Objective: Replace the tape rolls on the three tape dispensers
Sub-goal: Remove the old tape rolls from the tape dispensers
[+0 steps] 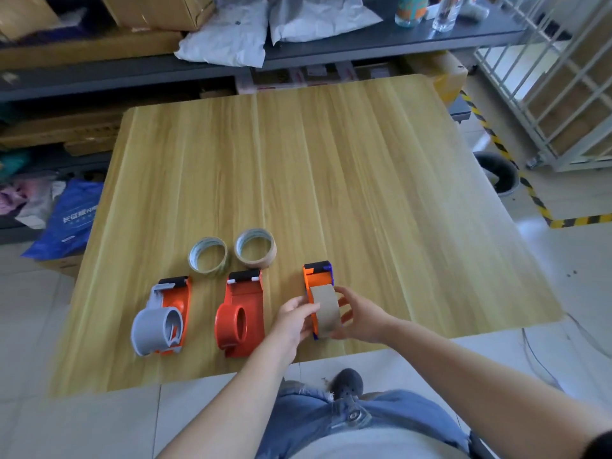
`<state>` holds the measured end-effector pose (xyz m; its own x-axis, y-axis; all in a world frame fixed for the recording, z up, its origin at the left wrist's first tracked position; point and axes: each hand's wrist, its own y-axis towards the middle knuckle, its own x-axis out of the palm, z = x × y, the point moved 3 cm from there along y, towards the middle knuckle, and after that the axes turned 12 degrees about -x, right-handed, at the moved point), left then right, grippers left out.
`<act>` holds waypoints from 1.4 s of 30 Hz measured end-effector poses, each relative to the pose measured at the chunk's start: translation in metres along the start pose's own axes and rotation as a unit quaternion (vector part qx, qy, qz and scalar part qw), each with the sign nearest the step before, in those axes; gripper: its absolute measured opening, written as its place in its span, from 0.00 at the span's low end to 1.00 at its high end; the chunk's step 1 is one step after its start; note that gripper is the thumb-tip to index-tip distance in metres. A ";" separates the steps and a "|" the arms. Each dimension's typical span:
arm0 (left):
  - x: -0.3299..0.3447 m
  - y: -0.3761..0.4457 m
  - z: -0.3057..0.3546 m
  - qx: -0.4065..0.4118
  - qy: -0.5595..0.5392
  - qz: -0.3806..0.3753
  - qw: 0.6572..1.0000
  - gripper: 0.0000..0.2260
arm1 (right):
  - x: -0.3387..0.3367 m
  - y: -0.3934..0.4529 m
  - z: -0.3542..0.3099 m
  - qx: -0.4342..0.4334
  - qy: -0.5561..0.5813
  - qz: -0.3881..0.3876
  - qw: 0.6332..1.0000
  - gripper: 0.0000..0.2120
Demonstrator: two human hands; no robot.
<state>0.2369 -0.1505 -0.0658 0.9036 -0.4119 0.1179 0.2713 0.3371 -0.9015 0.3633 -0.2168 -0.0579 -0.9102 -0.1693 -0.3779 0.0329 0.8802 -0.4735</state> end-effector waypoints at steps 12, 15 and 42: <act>0.009 -0.012 0.027 0.007 -0.042 0.014 0.999 0.01 | 0.013 0.014 0.012 0.015 0.031 -0.021 0.999 0.41; 0.004 -0.012 0.026 0.005 -0.034 0.001 0.999 0.10 | 0.007 0.014 0.008 0.009 0.182 -0.025 0.983 0.48; -0.025 -0.004 -0.006 0.000 0.021 0.100 0.995 0.09 | -0.024 0.009 0.010 0.006 0.331 -0.017 0.943 0.45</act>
<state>0.2117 -0.1466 -0.0677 0.9251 -0.3711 -0.0807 0.0880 0.4163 -0.9049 0.3895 -0.2095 -0.0607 -0.9691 0.1210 0.2151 0.0010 0.8736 -0.4866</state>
